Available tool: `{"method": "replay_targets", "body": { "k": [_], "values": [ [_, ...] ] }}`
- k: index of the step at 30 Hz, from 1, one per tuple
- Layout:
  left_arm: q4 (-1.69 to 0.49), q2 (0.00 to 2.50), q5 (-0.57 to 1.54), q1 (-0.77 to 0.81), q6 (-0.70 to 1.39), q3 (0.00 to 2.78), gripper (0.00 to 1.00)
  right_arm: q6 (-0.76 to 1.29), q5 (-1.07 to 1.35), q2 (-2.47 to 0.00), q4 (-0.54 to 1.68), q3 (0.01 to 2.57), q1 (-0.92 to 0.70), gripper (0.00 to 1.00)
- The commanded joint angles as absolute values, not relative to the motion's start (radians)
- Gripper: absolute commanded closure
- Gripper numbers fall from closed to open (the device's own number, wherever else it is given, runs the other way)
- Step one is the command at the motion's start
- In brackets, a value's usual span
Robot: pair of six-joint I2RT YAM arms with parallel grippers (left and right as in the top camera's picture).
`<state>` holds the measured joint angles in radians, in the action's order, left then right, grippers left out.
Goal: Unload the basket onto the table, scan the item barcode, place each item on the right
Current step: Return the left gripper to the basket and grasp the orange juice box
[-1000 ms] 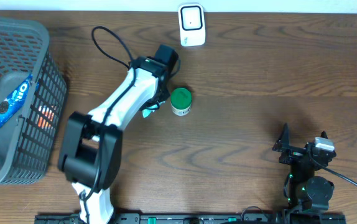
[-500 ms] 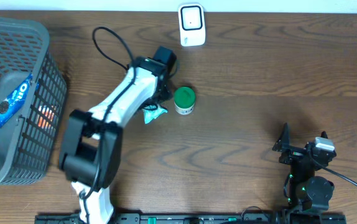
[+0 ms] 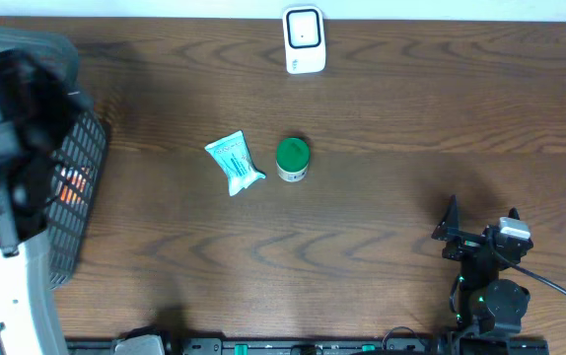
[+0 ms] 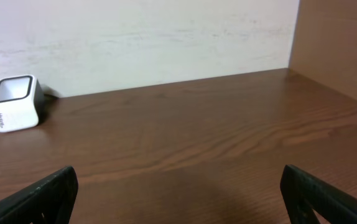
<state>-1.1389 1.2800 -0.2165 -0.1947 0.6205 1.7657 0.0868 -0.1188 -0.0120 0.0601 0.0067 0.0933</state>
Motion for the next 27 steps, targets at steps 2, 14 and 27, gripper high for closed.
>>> {"method": "replay_targets", "body": {
  "k": [2, 14, 27],
  "values": [
    [-1.167, 1.308, -0.216, -0.459, 0.615, 1.757, 0.02, 0.092, -0.114, -0.007, 0.064, 0.006, 0.1, 0.01],
    [-1.228, 1.641, -0.05, -0.672, 0.721, 1.755, 0.02, 0.092, -0.114, -0.007, 0.064, 0.006, 0.1, 0.01],
    [-1.167, 1.943, 0.08, -0.674, 0.852, 1.718, 0.02, 0.092, -0.114, -0.007, 0.064, 0.006, 0.1, 0.01]
  ]
}}
